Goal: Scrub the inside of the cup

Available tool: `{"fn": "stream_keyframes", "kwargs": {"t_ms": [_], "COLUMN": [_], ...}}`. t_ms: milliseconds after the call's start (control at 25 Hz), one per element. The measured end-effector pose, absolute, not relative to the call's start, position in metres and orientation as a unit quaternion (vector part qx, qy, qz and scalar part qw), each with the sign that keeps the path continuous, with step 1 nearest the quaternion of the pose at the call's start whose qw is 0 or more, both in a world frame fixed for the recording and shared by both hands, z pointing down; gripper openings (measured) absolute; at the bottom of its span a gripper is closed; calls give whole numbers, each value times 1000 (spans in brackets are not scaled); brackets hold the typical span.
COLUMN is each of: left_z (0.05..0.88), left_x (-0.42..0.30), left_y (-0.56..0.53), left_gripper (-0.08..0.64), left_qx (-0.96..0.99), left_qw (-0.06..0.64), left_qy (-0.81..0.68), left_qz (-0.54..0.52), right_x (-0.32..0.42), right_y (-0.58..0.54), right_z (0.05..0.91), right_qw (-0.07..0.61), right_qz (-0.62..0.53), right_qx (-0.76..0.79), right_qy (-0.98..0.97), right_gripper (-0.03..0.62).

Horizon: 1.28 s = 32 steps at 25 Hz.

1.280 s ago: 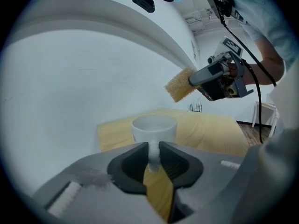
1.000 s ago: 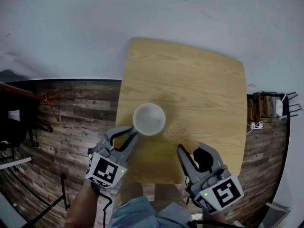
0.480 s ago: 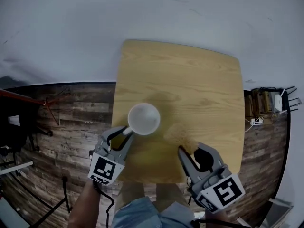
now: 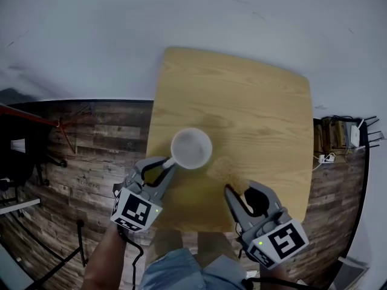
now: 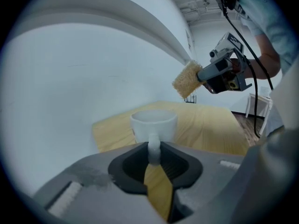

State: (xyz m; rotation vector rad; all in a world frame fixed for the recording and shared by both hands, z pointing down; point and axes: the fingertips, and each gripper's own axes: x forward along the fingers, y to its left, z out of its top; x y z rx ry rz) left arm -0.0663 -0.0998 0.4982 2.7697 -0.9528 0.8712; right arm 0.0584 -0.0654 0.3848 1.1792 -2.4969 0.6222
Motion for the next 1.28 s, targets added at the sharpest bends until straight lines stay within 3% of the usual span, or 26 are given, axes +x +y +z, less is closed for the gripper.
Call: {"fn": "stream_keyframes", "kwargs": {"t_ms": [560,1040,1280], "left_z": [464,452,448], "left_x": [-28,-2,4], "left_y": [-119,-119,-121], "left_gripper": [87,77,74], "left_qx": [898,888,888], "left_qw": [-44,-75,-76], "left_qy": [-214,-184,-172], "left_qz": [381,415,420], "right_x": [88,55,35], "right_y": [-92,-126,-140], "right_z": [375,426,446], "right_qw": [147,280,305], "right_qz": [208,195,187], "right_qx": [398,214,162], "right_qy": [-881,-915,-920], "right_gripper": [78,75,75]}}
